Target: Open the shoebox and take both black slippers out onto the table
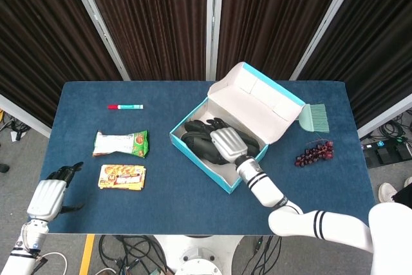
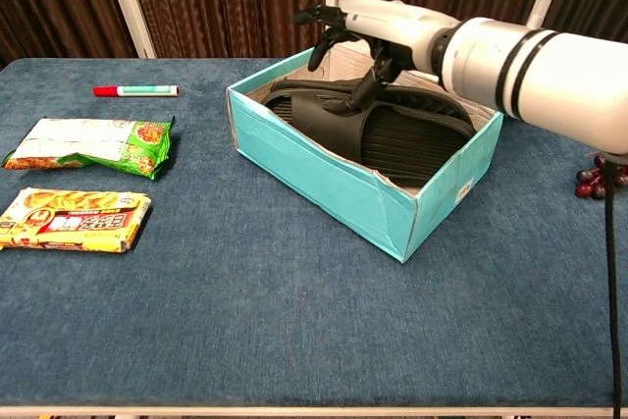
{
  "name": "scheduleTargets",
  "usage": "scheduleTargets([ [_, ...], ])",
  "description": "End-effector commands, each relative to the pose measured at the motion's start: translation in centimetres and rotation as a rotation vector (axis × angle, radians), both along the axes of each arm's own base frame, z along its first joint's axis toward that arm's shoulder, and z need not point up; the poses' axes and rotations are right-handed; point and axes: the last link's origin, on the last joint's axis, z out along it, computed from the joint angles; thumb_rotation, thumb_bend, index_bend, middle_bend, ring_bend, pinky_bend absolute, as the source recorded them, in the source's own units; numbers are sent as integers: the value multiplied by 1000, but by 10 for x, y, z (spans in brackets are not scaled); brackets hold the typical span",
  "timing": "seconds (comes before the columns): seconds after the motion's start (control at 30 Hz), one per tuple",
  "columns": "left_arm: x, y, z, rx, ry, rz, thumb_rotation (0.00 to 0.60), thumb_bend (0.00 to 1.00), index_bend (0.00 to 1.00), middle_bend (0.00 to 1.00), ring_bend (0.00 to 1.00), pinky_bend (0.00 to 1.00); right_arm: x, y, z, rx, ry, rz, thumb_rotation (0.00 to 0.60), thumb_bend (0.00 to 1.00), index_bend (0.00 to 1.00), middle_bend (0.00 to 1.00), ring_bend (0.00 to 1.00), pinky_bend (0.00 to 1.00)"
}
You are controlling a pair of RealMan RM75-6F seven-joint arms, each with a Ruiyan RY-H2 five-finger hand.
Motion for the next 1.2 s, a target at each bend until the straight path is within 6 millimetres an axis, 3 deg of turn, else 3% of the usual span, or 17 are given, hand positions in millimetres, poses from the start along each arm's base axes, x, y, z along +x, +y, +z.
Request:
scheduleTargets([
  [0.03,0,1,0,1,-2,-1,600,0,116,209,171,305,4,-6,-6,-4,34,-1,600,244,0,233,72,0],
  [0.17,-1,0,-1,-4,-3,1,600,0,116,209,171,305,8,-11,-12,-13,49,-23,600,233,0,192,34,0],
  [0.5,-8,0,1,-1,-5,15,600,0,117,209,171,305,20,-18,-26,-39,100,-33,600,223,0,202,40,0],
  [1.2,-15,-3,4,8,-23,8,600,0,117,209,171,305,37,-11,-40,-55,263,-27,600,220,0,228,71,0],
])
